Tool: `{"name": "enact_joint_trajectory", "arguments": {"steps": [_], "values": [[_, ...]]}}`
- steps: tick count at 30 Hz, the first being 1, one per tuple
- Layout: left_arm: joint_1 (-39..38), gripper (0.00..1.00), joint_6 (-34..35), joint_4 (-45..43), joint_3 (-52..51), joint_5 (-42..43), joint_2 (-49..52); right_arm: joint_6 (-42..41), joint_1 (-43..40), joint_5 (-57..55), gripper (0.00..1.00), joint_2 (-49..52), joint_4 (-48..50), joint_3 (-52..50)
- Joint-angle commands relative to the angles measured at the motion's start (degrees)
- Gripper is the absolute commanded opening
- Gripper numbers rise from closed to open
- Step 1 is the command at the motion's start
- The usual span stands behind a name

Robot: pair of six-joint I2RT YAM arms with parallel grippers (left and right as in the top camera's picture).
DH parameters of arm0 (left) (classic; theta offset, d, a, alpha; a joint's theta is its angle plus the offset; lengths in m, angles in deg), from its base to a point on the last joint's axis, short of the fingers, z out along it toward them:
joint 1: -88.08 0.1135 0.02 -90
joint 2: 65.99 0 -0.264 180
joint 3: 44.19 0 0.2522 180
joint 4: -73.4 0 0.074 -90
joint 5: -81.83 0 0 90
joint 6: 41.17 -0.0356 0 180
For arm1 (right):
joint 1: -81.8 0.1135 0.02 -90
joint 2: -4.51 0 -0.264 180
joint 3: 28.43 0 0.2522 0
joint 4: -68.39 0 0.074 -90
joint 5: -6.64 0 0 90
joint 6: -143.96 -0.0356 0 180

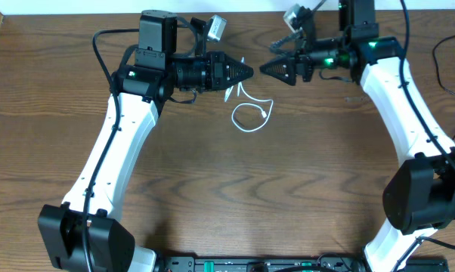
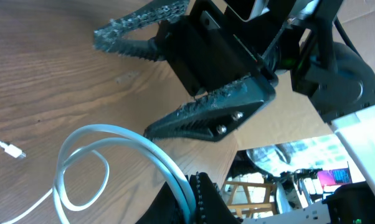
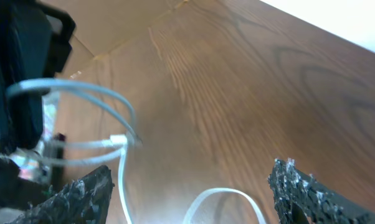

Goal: Untangle cables
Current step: 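Bring the right gripper to the white cable held by the left gripper, then grasp the white cable with the right gripper and pull it rightward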

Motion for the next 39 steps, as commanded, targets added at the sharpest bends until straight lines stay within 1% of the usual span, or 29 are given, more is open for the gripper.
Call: {"name": "enact_joint_trajectory", "arguments": {"steps": [1, 5, 11, 18, 20, 22, 23, 24, 25, 27, 29, 34, 37, 38, 39], "values": [[0.1, 0.08, 1.8, -0.6, 0.3, 1.2, 0.5, -8.4, 2.0, 1.4, 0.77, 0.8, 1.4, 0.5], [0.1, 0.08, 2.7, -0.8, 0.3, 1.2, 0.5, -9.8, 3.7, 2.6, 0.76, 2.9, 2.4, 0.5], [0.1, 0.07, 2.7, -0.8, 0.3, 1.2, 0.5, -11.7, 4.5, 12.5, 0.74, 6.6, 8.3, 0.5], [0.1, 0.08, 2.9, -1.2, 0.3, 1.2, 0.5, -16.7, 5.7, 11.1, 0.71, 7.8, 15.0, 0.5], [0.1, 0.08, 3.1, -1.4, 0.3, 1.2, 0.5, -19.3, 5.7, 11.0, 0.68, 7.8, 18.3, 0.5], [0.1, 0.08, 3.1, -1.4, 0.3, 1.2, 0.5, -21.5, 5.7, 10.2, 0.61, 7.8, 20.9, 0.5], [0.1, 0.08, 3.1, -1.4, 0.3, 1.2, 0.5, -22.0, 5.7, 9.5, 0.54, 7.8, 21.4, 0.5], [0.1, 0.08, 3.1, -1.4, 0.3, 1.2, 0.5, -22.2, 5.7, 8.5, 0.45, 7.8, 21.4, 0.5], [0.1, 0.08, 3.1, -1.4, 0.3, 1.2, 0.5, -22.3, 5.7, 7.7, 0.34, 7.8, 21.2, 0.5], [0.1, 0.08, 3.1, -1.4, 0.3, 1.2, 0.5, -22.4, 5.7, 5.9, 0.14, 7.8, 20.0, 0.5], [0.1, 0.08, 3.1, -1.4, 0.3, 1.1, 0.5, -22.4, 5.6, 5.5, 0.01, 7.8, 19.4, 0.5], [0.1, 0.11, 3.1, -1.6, 0.3, 1.1, 0.5, -22.4, 5.5, 3.5, 0.01, 7.8, 19.1, 0.5], [0.1, 0.12, 3.0, -1.6, 0.3, 1.1, 0.5, -22.3, 5.5, 3.5, 0.01, 7.8, 18.4, 0.5], [0.1, 0.11, 3.0, -1.6, 0.3, 1.1, 0.5, -22.3, 5.5, 3.5, 0.03, 7.8, 18.1, 0.5], [0.1, 0.11, 3.0, -1.6, 0.3, 1.1, 0.5, -22.2, 5.5, 3.6, 0.11, 7.8, 17.8, 0.5]]}}
